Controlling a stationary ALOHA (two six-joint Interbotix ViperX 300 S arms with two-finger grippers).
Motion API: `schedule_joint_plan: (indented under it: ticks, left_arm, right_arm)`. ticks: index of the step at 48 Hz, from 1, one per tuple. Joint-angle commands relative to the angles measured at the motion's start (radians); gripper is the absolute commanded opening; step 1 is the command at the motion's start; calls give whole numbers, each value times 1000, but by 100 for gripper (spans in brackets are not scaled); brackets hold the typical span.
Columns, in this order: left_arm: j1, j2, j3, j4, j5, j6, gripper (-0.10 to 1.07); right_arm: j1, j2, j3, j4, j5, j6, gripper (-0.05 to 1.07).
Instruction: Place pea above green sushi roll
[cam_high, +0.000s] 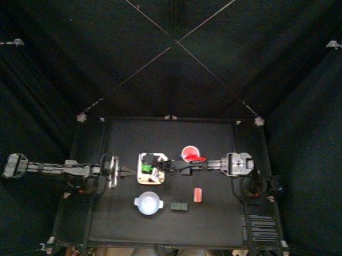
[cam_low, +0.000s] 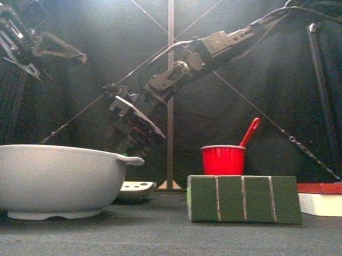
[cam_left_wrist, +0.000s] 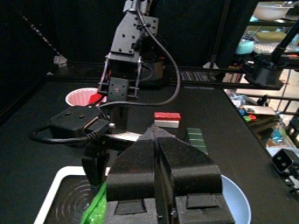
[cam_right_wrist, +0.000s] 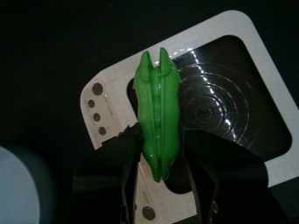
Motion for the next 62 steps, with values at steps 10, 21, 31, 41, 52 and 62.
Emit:
schedule_joint_plan:
  ticks: [10,21,31,41,52,62]
  left_arm:
    - [3,3,-12,3,-8,2,32]
    - [6,3,-12,0,-9,0,32]
    - [6,2,-8,0,-9,0,32]
    - [9,0,-6,-2,-8,0,32]
    - [18,0,-5,0,-9,2,32]
    - [23,-2,-2,0,-9,2,32]
  right_arm:
    - [3,-126,60,17,-40,-2,60]
    - [11,-244,221,66,-132,-2,60]
    - [40,-350,397,66,-184,-8,60]
    - [87,-433,535,31,-186,-14,60]
    - [166,-460,601,-52,-179,-12,60]
    - [184,-454,635,-83,-176,-8,60]
